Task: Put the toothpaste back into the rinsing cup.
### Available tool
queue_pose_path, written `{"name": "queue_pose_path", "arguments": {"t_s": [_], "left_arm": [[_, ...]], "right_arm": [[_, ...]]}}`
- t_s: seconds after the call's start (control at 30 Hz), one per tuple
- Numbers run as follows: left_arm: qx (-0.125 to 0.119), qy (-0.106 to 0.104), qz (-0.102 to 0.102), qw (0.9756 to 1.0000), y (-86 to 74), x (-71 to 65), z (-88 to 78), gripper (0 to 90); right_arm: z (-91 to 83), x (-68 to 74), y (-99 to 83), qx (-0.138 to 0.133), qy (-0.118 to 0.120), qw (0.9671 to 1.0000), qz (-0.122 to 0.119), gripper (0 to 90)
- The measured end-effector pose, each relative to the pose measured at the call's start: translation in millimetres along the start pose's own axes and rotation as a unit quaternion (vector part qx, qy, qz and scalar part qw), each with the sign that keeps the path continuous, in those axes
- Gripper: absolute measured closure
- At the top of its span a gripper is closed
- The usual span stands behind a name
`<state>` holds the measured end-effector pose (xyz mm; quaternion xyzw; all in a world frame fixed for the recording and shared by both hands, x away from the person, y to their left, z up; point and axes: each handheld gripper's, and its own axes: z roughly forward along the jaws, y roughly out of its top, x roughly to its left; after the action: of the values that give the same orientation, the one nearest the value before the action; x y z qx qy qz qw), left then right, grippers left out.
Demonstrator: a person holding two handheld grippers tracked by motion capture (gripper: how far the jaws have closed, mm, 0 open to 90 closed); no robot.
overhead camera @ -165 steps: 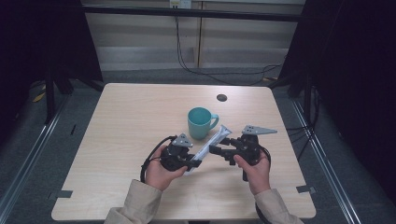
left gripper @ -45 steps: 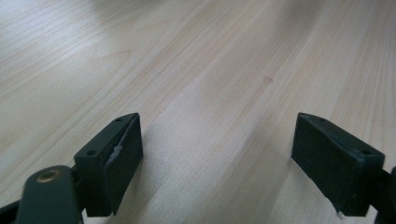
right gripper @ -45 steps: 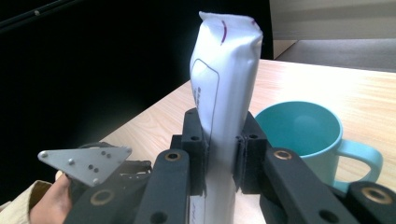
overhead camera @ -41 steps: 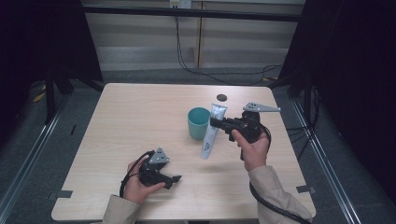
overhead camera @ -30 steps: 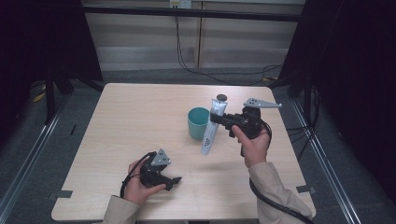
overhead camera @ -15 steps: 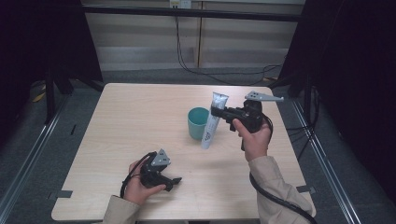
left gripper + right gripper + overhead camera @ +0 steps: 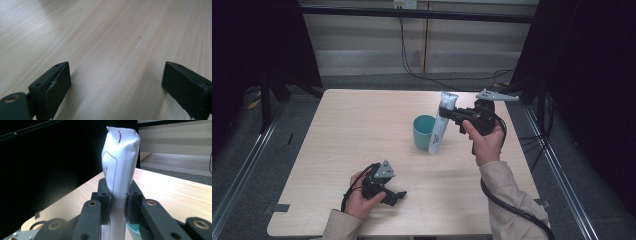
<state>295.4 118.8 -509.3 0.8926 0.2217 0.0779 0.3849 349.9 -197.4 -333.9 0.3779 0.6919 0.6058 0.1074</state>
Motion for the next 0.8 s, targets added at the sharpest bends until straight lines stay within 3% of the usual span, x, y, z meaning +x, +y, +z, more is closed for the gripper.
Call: {"name": "queue_pose_path", "arguments": {"t_s": [0.8], "left_arm": [[0.002,-0.001,0.000,1.0000,0.1,0.1,-0.3,7.9]], "right_arm": [[4.6,-4.7,27.0,-0.017,-0.014,0.9997,-0.007,76.7]]}}
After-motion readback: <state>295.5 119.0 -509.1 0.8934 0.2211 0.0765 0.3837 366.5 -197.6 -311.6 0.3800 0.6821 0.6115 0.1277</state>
